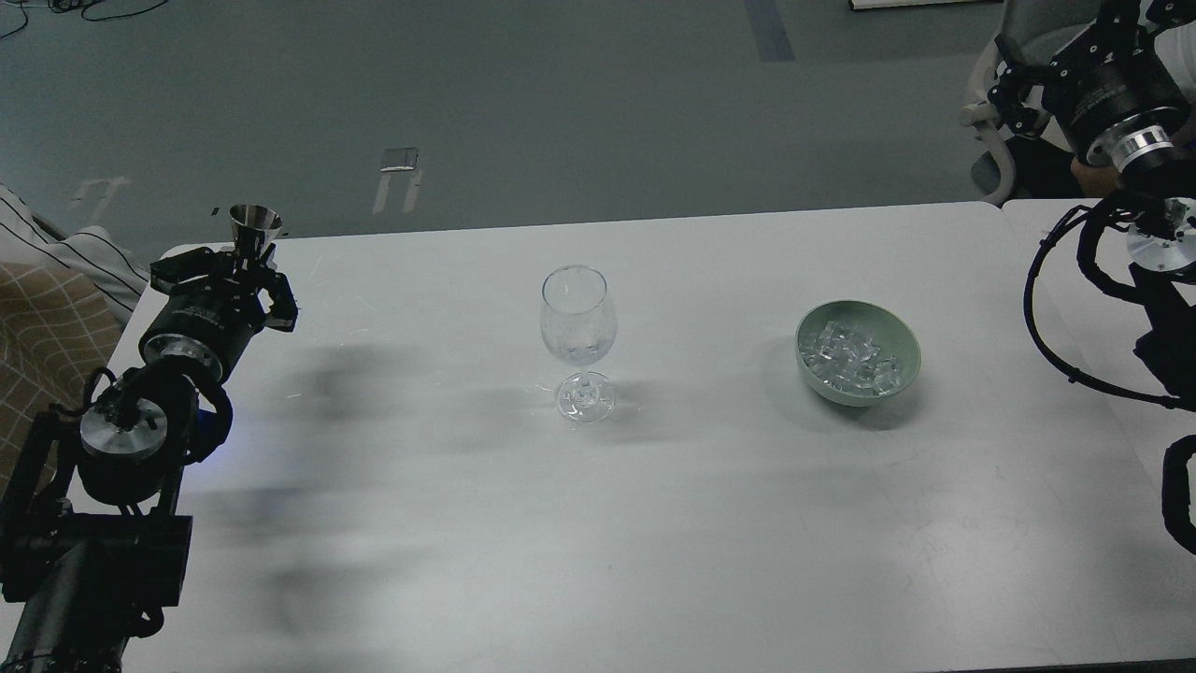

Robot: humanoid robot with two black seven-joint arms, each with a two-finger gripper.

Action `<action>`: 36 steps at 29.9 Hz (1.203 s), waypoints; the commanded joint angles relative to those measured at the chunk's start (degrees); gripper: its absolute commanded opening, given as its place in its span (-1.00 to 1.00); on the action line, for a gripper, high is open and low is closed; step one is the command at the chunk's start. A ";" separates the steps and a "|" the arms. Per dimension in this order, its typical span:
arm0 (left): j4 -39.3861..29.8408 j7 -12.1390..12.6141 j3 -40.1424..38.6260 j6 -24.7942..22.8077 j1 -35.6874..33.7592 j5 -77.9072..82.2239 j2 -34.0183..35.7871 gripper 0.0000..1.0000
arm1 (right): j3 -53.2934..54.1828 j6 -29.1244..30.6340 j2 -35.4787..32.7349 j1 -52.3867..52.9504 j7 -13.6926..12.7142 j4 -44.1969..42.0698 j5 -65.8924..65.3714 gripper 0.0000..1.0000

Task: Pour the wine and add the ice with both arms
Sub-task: 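Lower the jigger onto the table and open the left gripper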

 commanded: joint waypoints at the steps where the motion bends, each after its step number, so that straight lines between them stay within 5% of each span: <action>1: 8.47 -1.00 0.12 -4.31 -2.79 -0.08 -0.09 -0.88 | 0.10 0.00 -0.33 -0.28 0.00 0.04 0.08 1.00; 8: 16.57 -1.87 2.67 -5.19 -4.81 -0.34 -0.17 -0.68 | 0.10 0.09 -1.03 -0.72 0.00 0.39 0.00 1.00; 18: 17.45 -3.55 3.20 -6.52 -5.87 -0.87 -0.79 -0.57 | 0.01 0.00 -0.59 -0.72 0.00 0.39 0.00 1.00; 36: 18.16 -8.21 2.23 -7.30 -7.19 -10.98 -2.90 -0.66 | -0.34 -0.08 -0.51 -0.54 -0.17 0.39 -0.18 1.00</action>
